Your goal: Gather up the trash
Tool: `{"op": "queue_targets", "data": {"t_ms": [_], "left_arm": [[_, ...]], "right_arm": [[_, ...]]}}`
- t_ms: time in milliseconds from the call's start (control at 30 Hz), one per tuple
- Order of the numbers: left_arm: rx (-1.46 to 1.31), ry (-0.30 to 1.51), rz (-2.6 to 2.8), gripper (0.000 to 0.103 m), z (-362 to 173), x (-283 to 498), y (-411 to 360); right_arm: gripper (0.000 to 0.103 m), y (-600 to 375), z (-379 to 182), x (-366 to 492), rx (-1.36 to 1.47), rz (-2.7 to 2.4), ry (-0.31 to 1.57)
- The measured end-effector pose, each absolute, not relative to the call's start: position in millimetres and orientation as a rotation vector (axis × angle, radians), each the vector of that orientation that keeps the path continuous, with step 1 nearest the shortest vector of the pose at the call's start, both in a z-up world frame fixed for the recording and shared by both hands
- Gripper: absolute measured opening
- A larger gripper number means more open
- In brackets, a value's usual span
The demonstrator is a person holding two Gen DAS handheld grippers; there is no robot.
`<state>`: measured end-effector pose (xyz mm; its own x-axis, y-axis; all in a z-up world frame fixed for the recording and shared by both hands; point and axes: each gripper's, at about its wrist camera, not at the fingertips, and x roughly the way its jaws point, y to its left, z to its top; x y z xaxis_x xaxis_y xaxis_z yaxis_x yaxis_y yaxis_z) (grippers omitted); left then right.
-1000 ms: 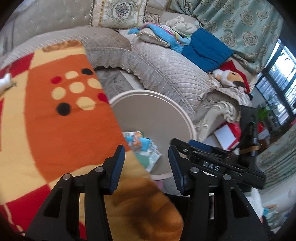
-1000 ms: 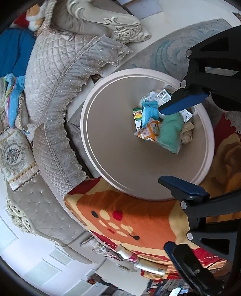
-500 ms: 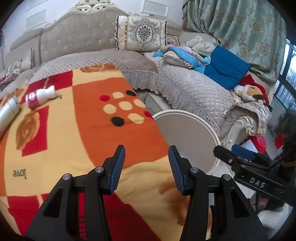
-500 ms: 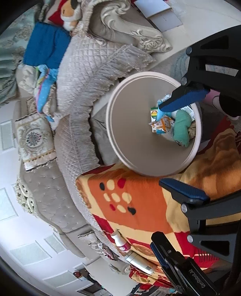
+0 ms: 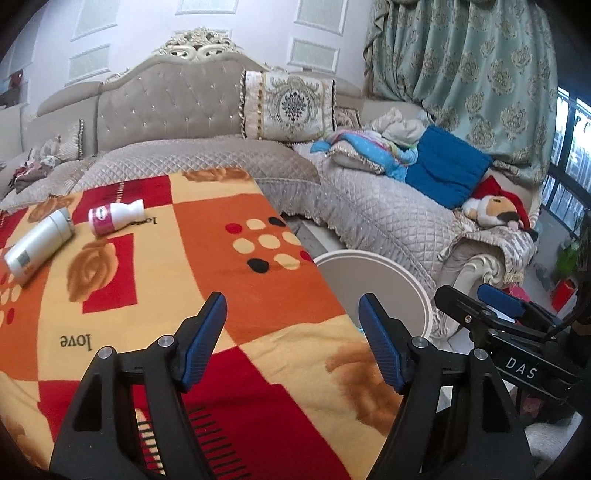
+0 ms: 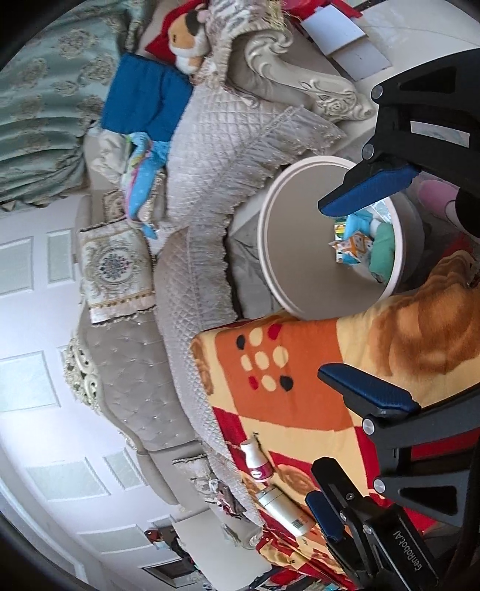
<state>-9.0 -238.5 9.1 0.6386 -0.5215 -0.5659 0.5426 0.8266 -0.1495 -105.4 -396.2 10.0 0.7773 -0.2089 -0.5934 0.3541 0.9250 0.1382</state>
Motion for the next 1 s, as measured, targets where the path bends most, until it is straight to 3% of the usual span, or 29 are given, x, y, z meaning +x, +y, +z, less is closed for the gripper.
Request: {"op": "queue_targets", "data": {"t_ms": [867, 1000], "left_arm": [[0.02, 0.471, -0.554, 0.073, 31, -47, -208], [0.017, 0.462, -0.542, 0.073, 32, -48, -206]], "right_arm": [[0.089, -368, 35, -135, 0.196, -0.345, 0.486], [0.095, -368, 38, -135, 0.193, -0.345, 0.476]]}}
